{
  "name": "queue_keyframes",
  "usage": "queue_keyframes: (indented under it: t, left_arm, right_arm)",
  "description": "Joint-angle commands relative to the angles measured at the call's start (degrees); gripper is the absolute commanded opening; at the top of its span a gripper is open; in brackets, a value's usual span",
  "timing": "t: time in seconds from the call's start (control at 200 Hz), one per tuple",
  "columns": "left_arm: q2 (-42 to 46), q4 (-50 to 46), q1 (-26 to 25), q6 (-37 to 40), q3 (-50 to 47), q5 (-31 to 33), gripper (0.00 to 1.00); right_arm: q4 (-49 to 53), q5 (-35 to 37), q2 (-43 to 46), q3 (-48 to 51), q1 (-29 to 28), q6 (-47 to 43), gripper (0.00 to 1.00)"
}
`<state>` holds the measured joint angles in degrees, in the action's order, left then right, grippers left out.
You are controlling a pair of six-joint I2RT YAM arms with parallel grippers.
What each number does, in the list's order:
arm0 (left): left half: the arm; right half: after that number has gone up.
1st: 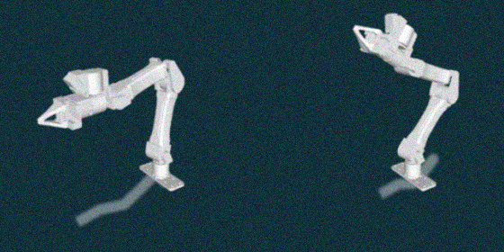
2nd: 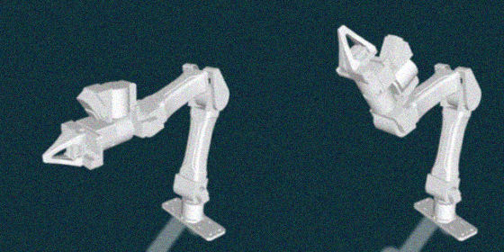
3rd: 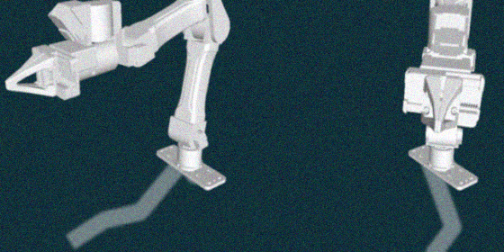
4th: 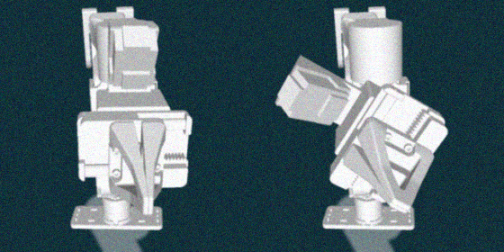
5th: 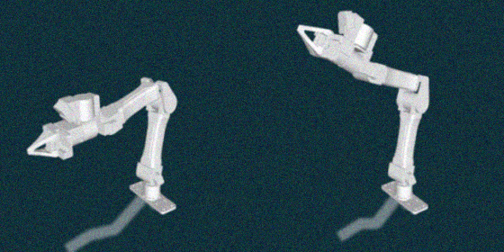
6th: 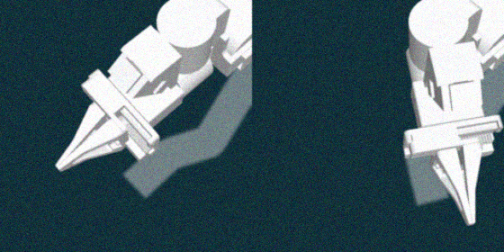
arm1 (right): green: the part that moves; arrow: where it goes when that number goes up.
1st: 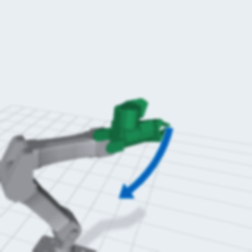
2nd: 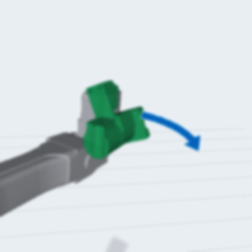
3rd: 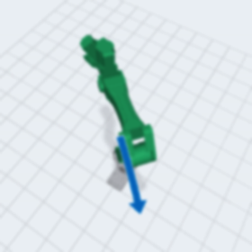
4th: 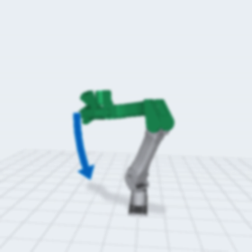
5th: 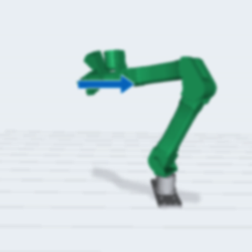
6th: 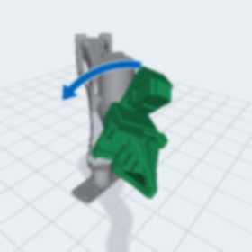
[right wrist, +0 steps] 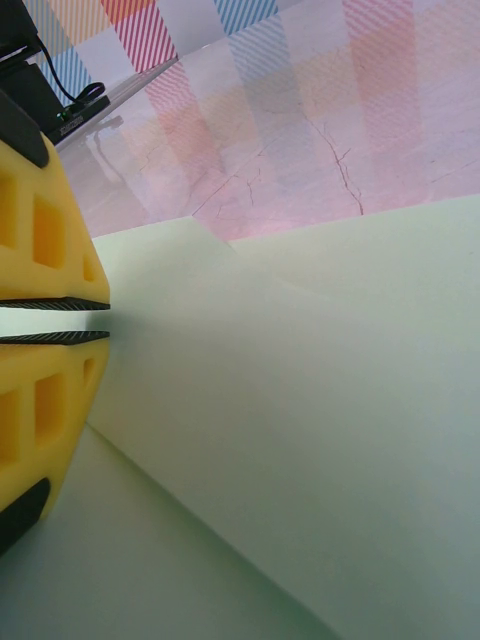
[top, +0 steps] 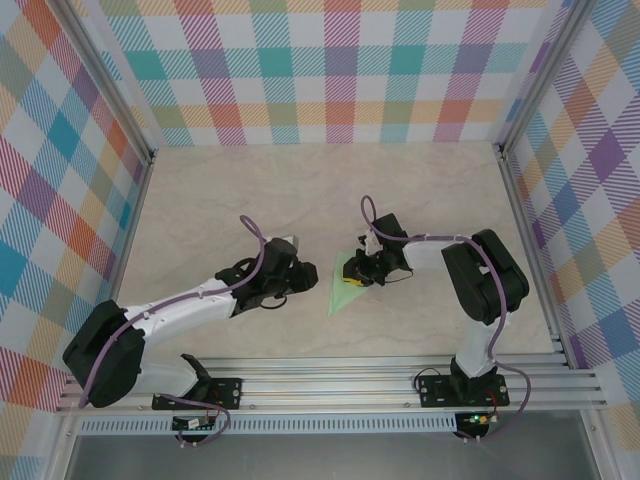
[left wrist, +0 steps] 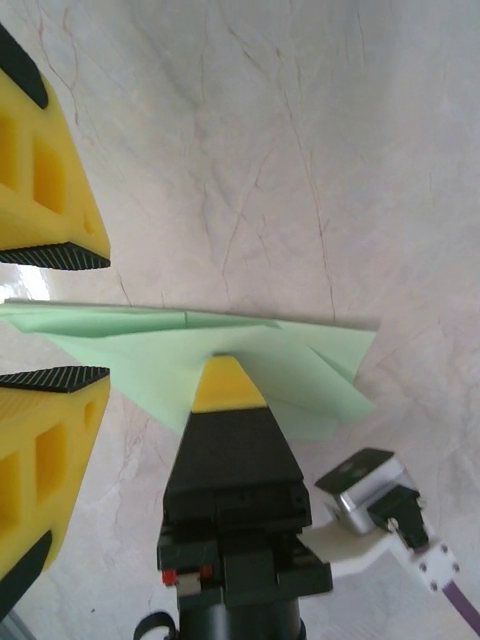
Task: Fold a paper plane with a square sheet of paper (pick it up from the middle)
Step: Fourth fold the wing at the center of the table.
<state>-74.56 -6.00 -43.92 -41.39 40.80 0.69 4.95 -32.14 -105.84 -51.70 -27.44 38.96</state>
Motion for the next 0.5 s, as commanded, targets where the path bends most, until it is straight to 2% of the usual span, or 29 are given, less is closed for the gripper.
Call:
queue_keyframes:
  t: [0.0,0.305,0.5]
  left_arm:
    - [3.94,-1.44,0.70,-2.00,-2.51,4.27,0.34]
    - [12.04,-1.11,0.75,-5.74,-9.09,9.88,0.34]
    - [17.63,-0.73,0.92,-7.26,-12.27,14.14,0.38]
  right_arm:
    - [2.26,4.24,-3.43,1.19,-0.42,-1.00,0.16]
    - [2.14,4.04,-6.12,0.68,-0.42,-0.61,0.16]
    - [2.38,4.32,-6.61,0.72,-0.40,-0.52,0.17]
